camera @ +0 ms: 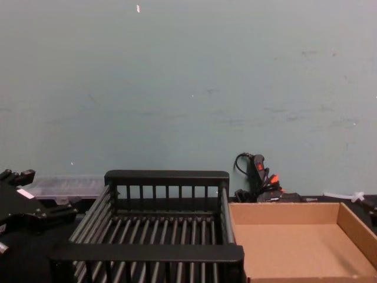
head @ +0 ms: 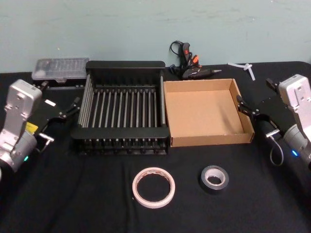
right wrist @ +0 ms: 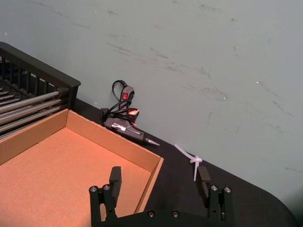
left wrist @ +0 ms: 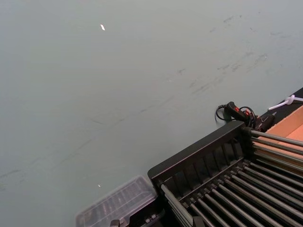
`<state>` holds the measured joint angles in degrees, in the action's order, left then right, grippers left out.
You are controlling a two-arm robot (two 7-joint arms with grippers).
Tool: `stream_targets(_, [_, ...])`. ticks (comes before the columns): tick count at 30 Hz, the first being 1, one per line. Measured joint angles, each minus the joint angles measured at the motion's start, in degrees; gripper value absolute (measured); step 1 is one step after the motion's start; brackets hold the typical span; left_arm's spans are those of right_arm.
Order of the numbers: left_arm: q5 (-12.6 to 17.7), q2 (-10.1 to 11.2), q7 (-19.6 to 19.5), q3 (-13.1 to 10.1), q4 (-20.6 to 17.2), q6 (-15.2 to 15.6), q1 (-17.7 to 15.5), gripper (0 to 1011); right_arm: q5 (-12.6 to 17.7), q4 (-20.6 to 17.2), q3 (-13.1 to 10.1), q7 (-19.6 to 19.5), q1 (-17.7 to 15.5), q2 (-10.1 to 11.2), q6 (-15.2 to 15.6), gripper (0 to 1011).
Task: Pick up the white tape and place it into the black box , Pick up the silver tape and place it into the brown box.
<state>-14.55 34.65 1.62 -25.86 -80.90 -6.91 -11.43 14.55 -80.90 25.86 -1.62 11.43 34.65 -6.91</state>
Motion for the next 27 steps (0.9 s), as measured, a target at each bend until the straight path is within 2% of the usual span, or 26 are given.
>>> stream_targets(27, [0.0, 0.0, 0.0, 0.0, 0.0, 0.0, 0.0, 1001, -0.1, 0.0, -0.3, 0.4, 0.0, -0.2, 0.0, 1002])
